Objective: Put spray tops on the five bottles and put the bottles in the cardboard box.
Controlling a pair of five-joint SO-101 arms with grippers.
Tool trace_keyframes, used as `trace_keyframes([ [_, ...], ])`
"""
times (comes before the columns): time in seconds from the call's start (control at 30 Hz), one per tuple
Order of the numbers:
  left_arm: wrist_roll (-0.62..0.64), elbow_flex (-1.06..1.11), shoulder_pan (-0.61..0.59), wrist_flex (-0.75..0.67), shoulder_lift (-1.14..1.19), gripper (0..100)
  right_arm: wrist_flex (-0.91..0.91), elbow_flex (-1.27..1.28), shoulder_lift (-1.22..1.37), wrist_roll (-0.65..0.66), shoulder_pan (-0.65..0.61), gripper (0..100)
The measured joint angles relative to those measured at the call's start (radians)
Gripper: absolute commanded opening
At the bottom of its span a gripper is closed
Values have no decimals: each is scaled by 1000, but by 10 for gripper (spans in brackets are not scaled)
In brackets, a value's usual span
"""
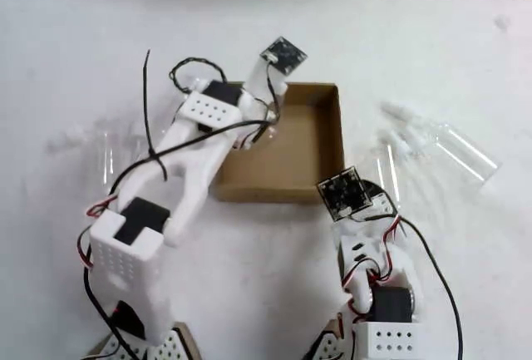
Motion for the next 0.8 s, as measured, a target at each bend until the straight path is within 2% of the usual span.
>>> trace_keyframes([
  [0.23, 0, 3, 21, -41, 11, 22, 0, 0, 0, 0, 0, 74],
  [0.43, 0, -110, 55, -41, 178, 22, 0, 0, 0, 0, 0, 74],
  [0.8, 0, -500, 51, 183, 422, 22, 0, 0, 0, 0, 0, 74],
])
